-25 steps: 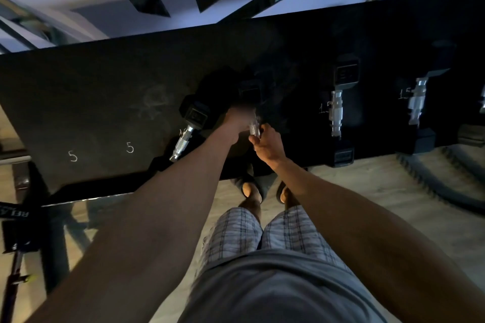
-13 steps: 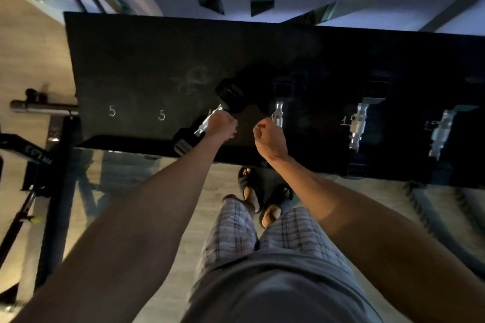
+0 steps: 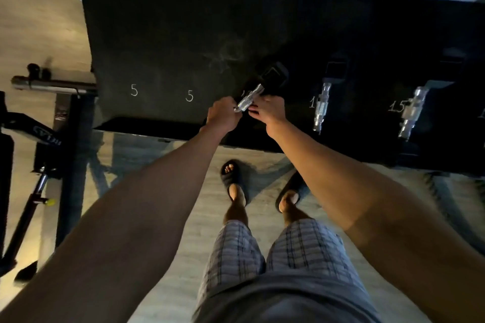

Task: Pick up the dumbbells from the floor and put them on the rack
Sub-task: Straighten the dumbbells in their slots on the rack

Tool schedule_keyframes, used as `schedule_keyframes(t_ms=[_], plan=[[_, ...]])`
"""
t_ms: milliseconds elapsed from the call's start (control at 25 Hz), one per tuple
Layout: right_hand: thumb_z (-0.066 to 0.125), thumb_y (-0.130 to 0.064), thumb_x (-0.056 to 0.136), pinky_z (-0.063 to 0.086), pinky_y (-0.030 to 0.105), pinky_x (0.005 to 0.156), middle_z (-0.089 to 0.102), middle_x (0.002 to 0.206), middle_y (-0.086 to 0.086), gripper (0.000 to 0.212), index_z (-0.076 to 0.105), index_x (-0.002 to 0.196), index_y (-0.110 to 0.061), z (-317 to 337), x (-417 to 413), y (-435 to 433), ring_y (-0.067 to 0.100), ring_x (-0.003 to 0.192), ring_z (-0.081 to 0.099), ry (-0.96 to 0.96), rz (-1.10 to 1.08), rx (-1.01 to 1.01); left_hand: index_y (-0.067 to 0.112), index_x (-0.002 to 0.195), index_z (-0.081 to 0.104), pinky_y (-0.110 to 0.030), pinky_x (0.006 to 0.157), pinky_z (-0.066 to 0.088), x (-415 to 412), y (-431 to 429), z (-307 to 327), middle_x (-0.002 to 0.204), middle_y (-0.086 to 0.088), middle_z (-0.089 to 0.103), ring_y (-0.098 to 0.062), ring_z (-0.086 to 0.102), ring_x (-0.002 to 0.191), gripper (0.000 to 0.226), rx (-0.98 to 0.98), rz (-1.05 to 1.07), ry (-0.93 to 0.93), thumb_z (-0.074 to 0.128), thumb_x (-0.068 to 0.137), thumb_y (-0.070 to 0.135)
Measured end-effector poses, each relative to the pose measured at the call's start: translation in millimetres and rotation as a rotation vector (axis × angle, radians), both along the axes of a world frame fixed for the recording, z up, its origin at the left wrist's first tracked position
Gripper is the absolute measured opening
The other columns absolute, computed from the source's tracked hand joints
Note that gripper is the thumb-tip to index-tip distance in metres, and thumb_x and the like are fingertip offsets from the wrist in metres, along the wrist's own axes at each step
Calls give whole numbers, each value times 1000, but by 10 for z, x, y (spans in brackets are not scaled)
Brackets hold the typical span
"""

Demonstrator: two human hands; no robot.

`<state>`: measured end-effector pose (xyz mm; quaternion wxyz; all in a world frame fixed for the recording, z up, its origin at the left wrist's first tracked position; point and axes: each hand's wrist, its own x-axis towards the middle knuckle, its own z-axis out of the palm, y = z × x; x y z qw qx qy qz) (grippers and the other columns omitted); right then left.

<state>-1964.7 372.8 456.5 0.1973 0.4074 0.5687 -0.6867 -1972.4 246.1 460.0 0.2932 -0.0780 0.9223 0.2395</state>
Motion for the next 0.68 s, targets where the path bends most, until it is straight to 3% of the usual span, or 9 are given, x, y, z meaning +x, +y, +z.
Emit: schedule_keyframes(t_ms=[120, 200, 320, 480, 560, 680], plan=[[64, -6, 92, 59, 42, 79, 67, 103, 21, 19, 65, 107, 6, -68, -33, -133, 29, 94, 67, -4, -70, 8, 13, 118, 66, -37, 95, 48, -88, -26, -51, 119, -15, 68, -34, 60, 116, 35, -2, -103, -64, 69, 85, 24], [67, -7, 90, 59, 47, 84, 70, 97, 17, 4, 67, 90, -3, -87, -80, -191, 29, 92, 70, -15, -86, 105, 15, 122, 63, -36, 96, 47, -90, -52, -98, 121, -14, 67, -33, 60, 118, 42, -9, -138, -86, 72, 83, 24], [70, -11, 87, 59, 50, 81, 73, 93, 16, 16, 63, 73, -14, -178, -93, -217, 28, 87, 73, -22, -49, 228, 12, 117, 65, -37, 94, 50, -110, -79, -191, 117, -15, 69, -32, 62, 113, 38, 40, -115, -63, 74, 81, 20], [67, -15, 89, 60, 39, 78, 72, 88, 6, 8, 69, 87, -8, -133, -137, -187, 19, 83, 71, 30, 66, 364, 9, 109, 70, -36, 88, 54, -136, -91, -235, 107, -13, 73, -26, 67, 102, 30, 179, -32, -40, 74, 81, 16], [65, -16, 91, 52, 27, 69, 67, 83, 0, 11, 70, 93, -6, -50, -229, -108, 12, 75, 65, 85, 188, 467, 5, 105, 72, -31, 81, 53, -116, -23, -206, 101, -13, 74, -23, 68, 93, 25, 266, 37, -33, 73, 82, 13], [64, -15, 91, 46, 21, 64, 66, 80, 1, 12, 69, 93, -4, 17, -359, -22, 10, 71, 62, 190, 354, 534, 2, 101, 71, -33, 79, 56, -103, 102, -203, 95, -14, 74, -25, 70, 86, 20, 388, 180, -45, 72, 83, 10]])
